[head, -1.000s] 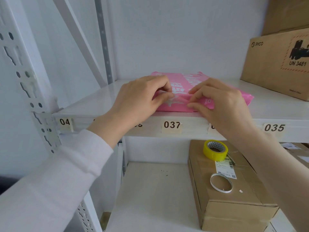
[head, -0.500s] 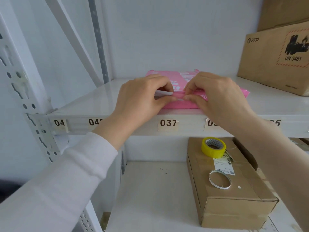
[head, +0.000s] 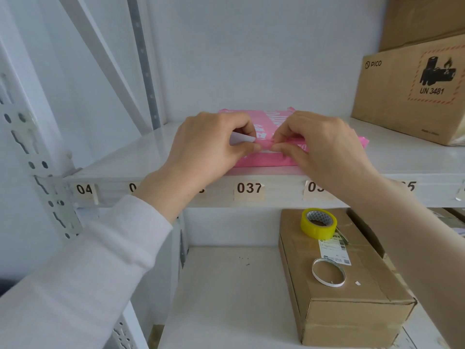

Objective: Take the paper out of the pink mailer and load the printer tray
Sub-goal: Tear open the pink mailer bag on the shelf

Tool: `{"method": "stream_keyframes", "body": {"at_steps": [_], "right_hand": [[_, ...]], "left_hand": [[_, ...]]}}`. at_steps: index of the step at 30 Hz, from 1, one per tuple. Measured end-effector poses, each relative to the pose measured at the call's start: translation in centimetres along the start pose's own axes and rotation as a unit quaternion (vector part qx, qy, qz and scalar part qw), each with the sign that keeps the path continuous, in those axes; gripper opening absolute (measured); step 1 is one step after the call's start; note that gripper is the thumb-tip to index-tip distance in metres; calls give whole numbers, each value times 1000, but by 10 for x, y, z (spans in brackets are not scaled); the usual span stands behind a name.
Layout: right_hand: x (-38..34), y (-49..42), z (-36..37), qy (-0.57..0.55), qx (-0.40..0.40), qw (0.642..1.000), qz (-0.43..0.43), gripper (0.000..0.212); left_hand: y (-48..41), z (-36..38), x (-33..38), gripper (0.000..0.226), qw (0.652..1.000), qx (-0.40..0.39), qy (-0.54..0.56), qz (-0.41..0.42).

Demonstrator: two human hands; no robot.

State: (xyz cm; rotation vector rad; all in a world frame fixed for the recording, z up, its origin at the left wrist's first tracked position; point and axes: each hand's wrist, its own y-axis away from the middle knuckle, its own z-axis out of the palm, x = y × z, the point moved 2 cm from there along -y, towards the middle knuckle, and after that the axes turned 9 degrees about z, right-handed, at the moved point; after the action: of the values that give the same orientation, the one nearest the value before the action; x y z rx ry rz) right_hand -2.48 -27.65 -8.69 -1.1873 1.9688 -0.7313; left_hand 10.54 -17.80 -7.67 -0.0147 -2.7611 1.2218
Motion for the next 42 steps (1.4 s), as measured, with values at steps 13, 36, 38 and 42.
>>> {"method": "stream_keyframes", "body": {"at_steps": [13, 36, 38, 42], "right_hand": [[-5, 3, 1, 30, 46, 998, -20, 12], [-6, 6, 10, 8, 85, 996, -5, 25], [-6, 7, 11, 11, 103, 995, -16, 26], [-7, 8, 14, 19, 139, 990, -36, 19]], "left_hand": [[-5, -4, 0, 23, 1000, 6, -11, 19], [-1, -5, 0, 29, 1000, -21, 12, -14], [-2, -4, 0, 33, 1000, -13, 4, -19], [-1, -1, 1, 30, 1000, -5, -14, -15]]}}
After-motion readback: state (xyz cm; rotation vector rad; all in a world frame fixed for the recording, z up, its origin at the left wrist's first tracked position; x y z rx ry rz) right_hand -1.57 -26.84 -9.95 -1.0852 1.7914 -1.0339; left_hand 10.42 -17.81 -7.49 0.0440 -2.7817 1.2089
